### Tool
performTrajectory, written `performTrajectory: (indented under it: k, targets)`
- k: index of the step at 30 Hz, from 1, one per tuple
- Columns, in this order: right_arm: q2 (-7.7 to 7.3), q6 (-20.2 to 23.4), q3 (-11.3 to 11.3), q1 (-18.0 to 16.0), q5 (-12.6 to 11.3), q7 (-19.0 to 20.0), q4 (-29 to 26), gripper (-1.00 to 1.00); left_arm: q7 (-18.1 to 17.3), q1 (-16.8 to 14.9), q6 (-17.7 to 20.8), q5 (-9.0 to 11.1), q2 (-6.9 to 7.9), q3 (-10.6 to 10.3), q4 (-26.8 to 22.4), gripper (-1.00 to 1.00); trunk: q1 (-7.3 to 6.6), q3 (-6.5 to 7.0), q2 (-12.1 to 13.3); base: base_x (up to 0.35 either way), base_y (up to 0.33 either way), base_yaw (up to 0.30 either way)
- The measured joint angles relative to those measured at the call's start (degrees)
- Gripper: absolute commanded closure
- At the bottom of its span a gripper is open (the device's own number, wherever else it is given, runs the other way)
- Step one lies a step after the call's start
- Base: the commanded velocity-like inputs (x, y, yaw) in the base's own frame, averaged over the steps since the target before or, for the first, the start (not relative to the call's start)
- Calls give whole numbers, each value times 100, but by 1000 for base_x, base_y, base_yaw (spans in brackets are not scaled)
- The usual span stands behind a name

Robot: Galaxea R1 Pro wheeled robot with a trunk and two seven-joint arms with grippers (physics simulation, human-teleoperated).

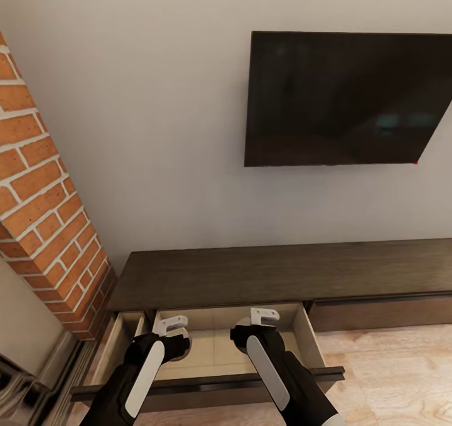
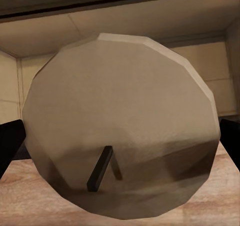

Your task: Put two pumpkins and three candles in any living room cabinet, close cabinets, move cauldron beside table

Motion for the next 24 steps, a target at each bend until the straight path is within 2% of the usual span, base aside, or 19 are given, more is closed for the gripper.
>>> performTrajectory:
  k: [8, 16, 24]
  targets:
    - [0, 1, 0, 0, 0, 1, 2, 100, 0, 0, 2, -1, 0, 0, 0, 100, 0, 0, 0, 143, 82, 0]
    - [0, 1, 5, 0, -1, 0, 8, 100, -1, 0, 0, 1, 1, 1, 0, 100, 0, 0, 0, 63, 7, 0]
    - [0, 38, 110, 0, -10, 0, 31, 100, 1, 0, -4, 7, -4, 0, -1, 100, 22, -18, -40, 18, 0, 0]
